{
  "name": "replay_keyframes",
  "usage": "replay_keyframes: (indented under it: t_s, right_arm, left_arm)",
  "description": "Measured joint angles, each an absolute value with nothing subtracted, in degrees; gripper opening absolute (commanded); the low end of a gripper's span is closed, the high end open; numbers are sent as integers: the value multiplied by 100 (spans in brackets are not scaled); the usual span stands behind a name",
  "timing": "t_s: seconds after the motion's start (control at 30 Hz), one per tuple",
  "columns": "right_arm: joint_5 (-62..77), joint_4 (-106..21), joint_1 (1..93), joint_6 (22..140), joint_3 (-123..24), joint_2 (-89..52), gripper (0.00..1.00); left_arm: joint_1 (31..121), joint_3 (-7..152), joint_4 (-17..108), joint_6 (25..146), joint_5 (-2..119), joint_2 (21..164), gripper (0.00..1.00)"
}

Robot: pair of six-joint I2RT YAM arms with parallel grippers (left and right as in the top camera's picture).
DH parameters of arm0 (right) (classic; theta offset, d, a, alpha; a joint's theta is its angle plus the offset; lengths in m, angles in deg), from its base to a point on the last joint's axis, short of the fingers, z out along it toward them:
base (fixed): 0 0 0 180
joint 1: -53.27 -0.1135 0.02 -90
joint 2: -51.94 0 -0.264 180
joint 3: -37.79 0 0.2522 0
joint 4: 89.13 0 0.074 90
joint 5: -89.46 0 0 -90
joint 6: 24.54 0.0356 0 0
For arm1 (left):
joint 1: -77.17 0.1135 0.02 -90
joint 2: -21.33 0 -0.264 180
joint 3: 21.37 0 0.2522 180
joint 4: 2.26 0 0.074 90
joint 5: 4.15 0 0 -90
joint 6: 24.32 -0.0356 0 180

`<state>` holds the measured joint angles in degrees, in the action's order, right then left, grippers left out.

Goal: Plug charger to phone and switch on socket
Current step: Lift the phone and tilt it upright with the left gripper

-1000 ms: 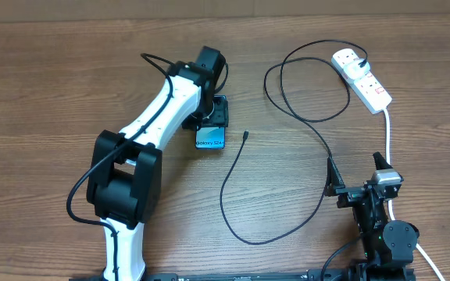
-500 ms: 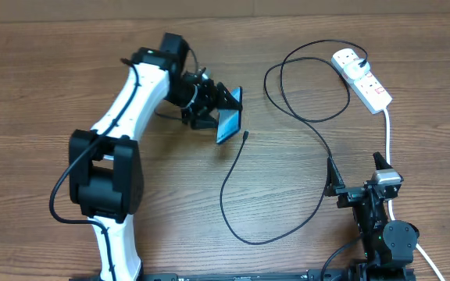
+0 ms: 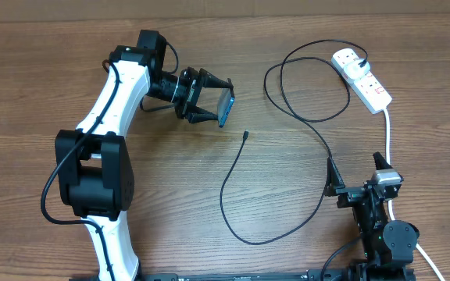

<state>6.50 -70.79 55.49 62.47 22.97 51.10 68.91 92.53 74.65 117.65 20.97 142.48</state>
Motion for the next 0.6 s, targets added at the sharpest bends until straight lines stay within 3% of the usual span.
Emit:
replay_keyframes:
  t_s: [0.6]
  right_arm:
    - [648, -7079, 5549, 6247, 2297, 5110, 100]
  left_arm:
    - [6891, 9253, 7317, 12128, 1847, 14248, 64]
